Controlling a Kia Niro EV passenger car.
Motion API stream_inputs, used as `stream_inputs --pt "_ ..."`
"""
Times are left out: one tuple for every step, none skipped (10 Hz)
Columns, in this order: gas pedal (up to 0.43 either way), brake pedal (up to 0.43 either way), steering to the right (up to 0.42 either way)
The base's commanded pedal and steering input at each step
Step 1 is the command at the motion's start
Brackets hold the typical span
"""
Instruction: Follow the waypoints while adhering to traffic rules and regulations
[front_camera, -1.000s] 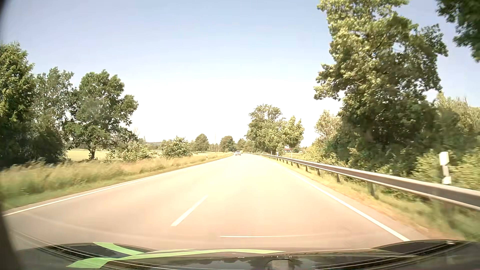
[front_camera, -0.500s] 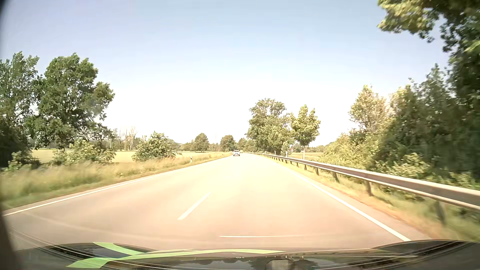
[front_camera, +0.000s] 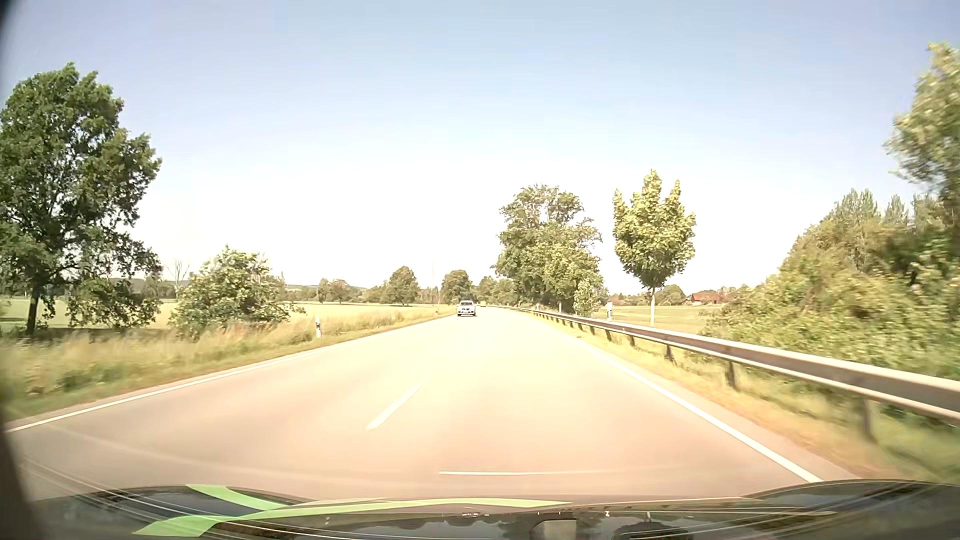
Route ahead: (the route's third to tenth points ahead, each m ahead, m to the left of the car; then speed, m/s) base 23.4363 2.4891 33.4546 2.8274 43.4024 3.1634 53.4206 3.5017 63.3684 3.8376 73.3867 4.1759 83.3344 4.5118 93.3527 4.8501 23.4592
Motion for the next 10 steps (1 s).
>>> stream_inputs --pt "0.169 0.000 -0.003" --pt "0.157 0.000 -0.003" --pt "0.157 0.000 -0.003" --pt "0.150 0.000 -0.003" --pt "0.130 0.000 -0.003" --pt "0.079 0.000 -0.003" --pt "0.067 0.000 -0.003" --pt "0.067 0.000 -0.003" --pt "0.047 0.000 -0.003" --pt "0.039 0.000 -0.003"
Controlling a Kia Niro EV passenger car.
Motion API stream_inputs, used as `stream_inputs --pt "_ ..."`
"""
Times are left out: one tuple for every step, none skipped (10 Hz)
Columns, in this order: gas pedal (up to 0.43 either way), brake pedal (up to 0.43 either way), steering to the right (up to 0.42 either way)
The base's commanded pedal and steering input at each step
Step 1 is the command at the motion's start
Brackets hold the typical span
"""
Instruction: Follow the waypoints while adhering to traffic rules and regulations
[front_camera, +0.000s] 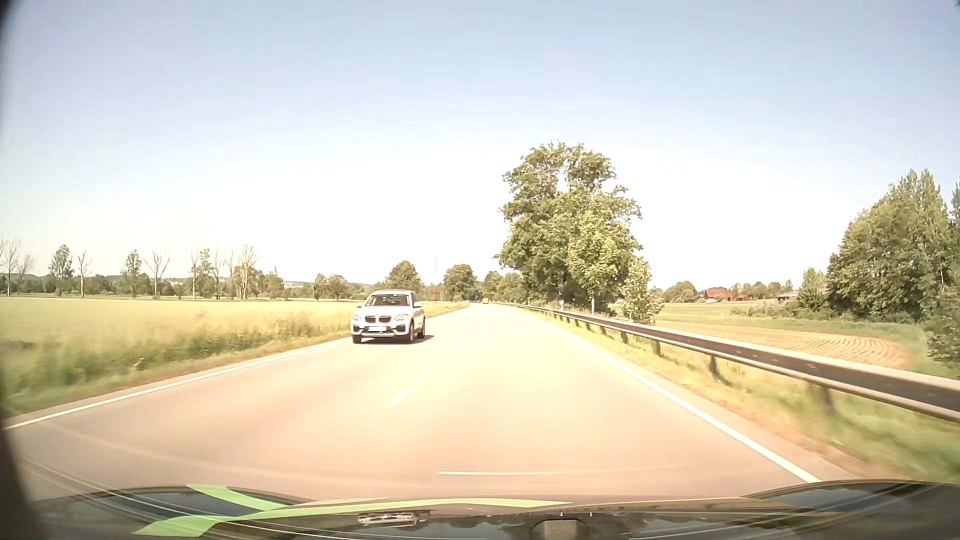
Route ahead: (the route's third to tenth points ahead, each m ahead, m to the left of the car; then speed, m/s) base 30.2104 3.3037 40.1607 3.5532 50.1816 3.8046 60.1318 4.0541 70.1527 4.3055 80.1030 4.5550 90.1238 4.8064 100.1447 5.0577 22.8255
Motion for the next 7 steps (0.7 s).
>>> stream_inputs --pt "0.028 0.000 -0.003" --pt "0.000 0.000 -0.003" --pt "0.000 0.000 -0.003" --pt "0.000 0.000 -0.003" --pt "0.000 0.000 -0.003" --pt "0.000 0.000 -0.003" --pt "0.000 0.000 -0.003"
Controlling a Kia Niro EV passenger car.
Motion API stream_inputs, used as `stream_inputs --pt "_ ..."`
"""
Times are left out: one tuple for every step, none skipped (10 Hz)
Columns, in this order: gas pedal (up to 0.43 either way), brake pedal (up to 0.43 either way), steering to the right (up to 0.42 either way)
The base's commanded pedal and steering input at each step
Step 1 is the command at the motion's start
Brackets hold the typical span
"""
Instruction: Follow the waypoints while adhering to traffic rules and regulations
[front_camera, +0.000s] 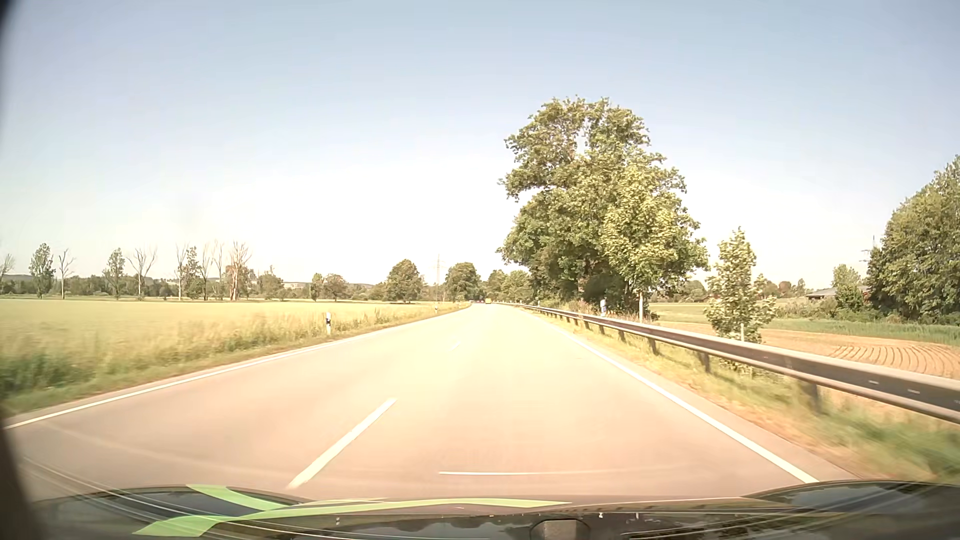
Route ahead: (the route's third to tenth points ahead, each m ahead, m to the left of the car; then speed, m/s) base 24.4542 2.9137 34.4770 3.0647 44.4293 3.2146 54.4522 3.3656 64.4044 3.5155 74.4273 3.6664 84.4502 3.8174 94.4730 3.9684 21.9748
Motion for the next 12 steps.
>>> stream_inputs --pt "0.000 0.000 -0.003" --pt "0.000 0.000 -0.003" --pt "0.000 0.000 -0.003" --pt "0.000 0.000 -0.003" --pt "0.020 0.000 -0.003" --pt "0.020 0.000 -0.003" --pt "0.028 0.000 -0.003" --pt "0.059 0.000 -0.003" --pt "0.087 0.000 -0.003" --pt "0.098 0.000 -0.003" --pt "0.110 0.000 -0.003" --pt "0.118 0.000 -0.003"
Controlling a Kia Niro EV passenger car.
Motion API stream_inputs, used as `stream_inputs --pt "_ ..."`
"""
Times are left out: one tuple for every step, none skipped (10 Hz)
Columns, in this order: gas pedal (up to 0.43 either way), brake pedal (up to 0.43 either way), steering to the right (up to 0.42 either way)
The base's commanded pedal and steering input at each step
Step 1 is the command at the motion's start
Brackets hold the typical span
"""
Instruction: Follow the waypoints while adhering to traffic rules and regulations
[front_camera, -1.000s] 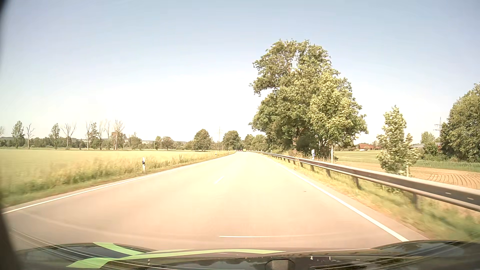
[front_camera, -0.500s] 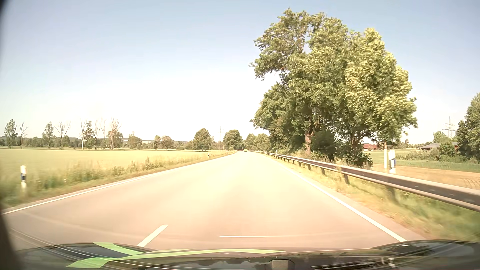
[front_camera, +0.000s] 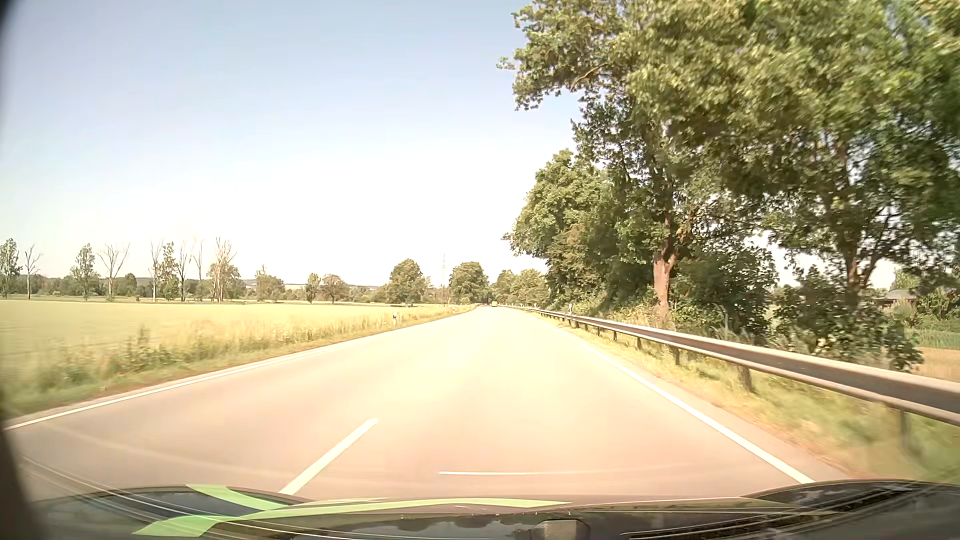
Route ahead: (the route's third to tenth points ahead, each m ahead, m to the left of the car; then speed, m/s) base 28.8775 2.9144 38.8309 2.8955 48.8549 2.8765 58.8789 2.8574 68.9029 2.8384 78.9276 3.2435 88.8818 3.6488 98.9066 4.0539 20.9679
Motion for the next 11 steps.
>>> stream_inputs --pt "0.138 0.000 -0.003" --pt "0.177 0.000 -0.002" --pt "0.177 0.000 0.001" --pt "0.177 0.000 0.001" --pt "0.177 0.000 0.001" --pt "0.197 0.000 0.004" --pt "0.220 0.000 0.005" --pt "0.248 0.000 0.004" --pt "0.248 0.000 0.000" --pt "0.248 0.000 -0.001" --pt "0.260 0.000 -0.002"
